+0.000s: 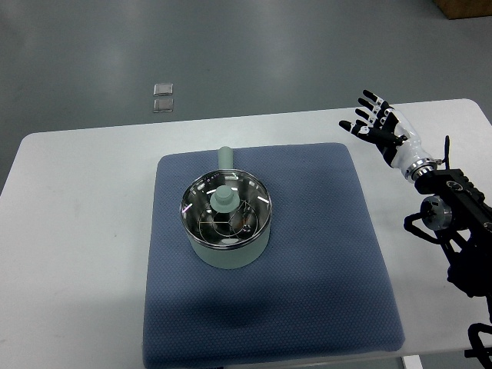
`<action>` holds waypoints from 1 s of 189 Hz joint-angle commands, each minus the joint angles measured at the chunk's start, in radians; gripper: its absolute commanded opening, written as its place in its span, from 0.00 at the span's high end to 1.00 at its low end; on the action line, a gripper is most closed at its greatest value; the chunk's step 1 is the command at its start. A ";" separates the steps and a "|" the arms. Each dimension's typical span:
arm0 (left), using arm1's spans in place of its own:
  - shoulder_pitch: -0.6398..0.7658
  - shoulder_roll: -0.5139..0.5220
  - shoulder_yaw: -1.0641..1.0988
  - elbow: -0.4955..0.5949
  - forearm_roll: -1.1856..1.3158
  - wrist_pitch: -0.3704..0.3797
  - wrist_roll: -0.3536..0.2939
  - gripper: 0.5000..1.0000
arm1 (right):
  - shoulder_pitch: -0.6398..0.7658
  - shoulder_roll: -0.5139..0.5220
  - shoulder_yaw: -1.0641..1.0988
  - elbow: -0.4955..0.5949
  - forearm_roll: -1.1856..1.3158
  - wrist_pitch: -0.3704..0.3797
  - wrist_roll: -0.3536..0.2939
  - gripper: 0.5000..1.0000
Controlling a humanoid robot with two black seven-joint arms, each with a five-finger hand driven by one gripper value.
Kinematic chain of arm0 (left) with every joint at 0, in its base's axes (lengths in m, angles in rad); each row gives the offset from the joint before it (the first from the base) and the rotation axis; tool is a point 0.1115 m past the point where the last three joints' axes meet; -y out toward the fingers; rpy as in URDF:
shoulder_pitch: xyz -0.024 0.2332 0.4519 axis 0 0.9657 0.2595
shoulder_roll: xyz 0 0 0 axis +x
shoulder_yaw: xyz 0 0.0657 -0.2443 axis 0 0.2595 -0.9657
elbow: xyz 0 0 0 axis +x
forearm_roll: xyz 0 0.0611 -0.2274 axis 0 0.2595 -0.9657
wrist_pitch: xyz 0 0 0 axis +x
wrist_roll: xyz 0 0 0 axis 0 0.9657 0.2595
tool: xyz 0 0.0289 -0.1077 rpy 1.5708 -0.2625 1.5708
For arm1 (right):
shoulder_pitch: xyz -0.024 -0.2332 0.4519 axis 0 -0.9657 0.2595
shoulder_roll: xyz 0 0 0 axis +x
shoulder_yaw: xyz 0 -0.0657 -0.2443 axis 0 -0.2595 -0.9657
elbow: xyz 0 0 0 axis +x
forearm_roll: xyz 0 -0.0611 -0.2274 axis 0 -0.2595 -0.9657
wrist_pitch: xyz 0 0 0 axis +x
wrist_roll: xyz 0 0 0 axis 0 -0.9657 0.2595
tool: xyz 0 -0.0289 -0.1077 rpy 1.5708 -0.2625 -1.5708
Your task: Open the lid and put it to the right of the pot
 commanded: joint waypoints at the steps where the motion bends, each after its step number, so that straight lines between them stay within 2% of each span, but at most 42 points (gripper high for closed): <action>1: 0.000 0.000 0.000 0.000 0.000 0.000 0.000 0.00 | 0.002 -0.001 0.000 0.000 0.000 0.001 0.000 0.11; 155: 0.000 0.000 0.002 0.001 0.000 0.000 0.000 0.00 | 0.002 -0.006 0.003 0.001 0.000 0.028 0.003 0.11; 189: 0.000 0.000 0.002 0.001 -0.001 0.000 0.000 0.00 | 0.002 -0.003 0.003 0.001 0.000 0.054 0.003 0.11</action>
